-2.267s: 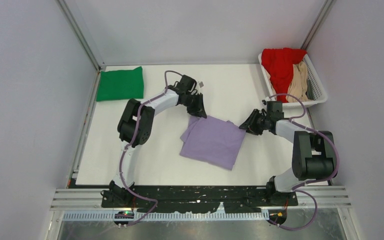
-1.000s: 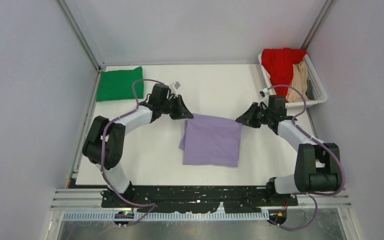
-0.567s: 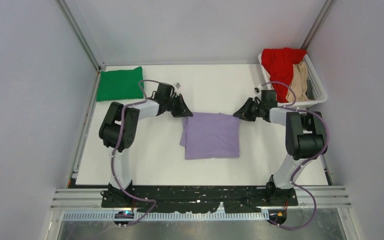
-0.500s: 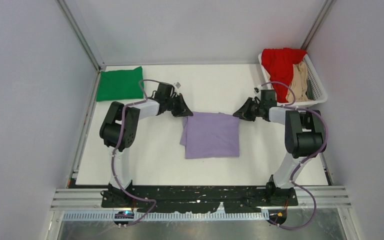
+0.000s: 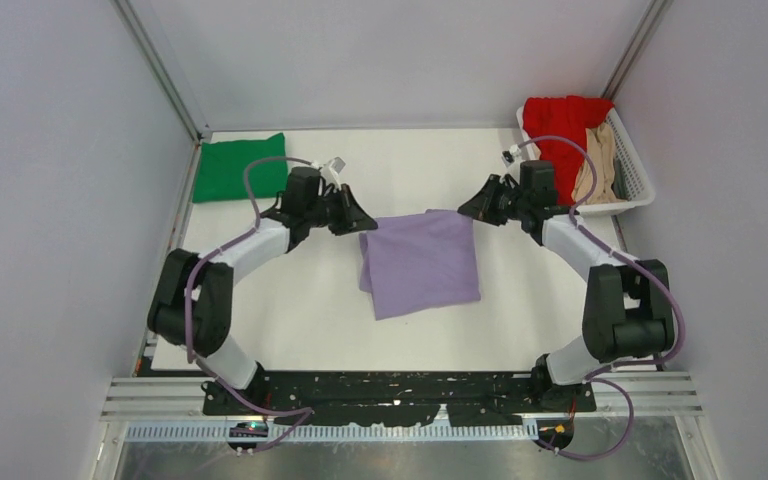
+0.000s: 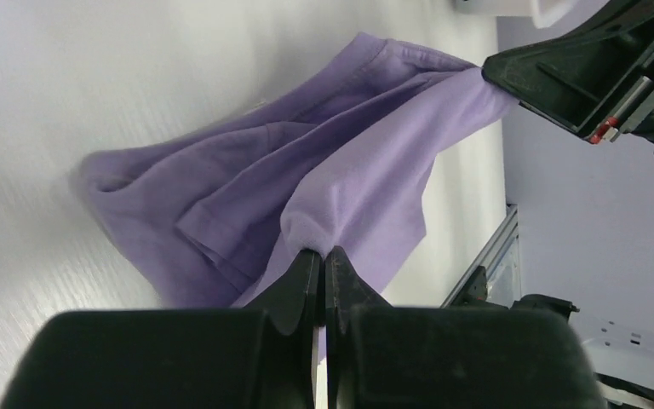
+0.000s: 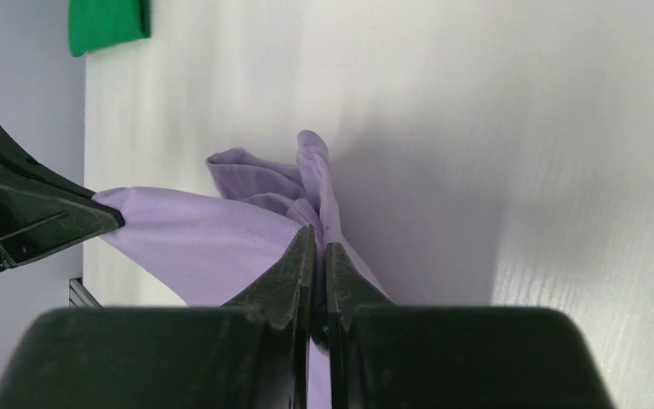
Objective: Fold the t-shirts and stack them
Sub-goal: Smooth out wrinkles on the folded tshirt
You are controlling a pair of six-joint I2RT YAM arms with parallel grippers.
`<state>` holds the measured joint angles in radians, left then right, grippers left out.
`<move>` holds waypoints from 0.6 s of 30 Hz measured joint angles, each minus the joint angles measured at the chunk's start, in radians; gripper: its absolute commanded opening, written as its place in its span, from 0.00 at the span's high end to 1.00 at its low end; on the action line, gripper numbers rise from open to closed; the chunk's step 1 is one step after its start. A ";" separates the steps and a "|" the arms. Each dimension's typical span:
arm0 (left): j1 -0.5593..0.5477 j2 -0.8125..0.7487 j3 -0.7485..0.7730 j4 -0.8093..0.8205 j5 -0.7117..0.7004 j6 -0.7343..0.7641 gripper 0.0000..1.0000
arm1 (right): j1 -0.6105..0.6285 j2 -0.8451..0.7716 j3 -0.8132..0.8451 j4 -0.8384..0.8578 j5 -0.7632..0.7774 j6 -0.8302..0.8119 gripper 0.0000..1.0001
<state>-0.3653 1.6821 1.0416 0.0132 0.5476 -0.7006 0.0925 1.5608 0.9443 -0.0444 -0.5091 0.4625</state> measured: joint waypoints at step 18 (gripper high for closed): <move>0.066 -0.041 -0.172 0.094 -0.097 -0.058 1.00 | 0.076 0.115 0.123 -0.039 -0.024 -0.023 0.92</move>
<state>-0.2993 1.6409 0.8692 0.1074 0.4507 -0.7586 0.1684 1.6760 1.0672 -0.0837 -0.5335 0.4397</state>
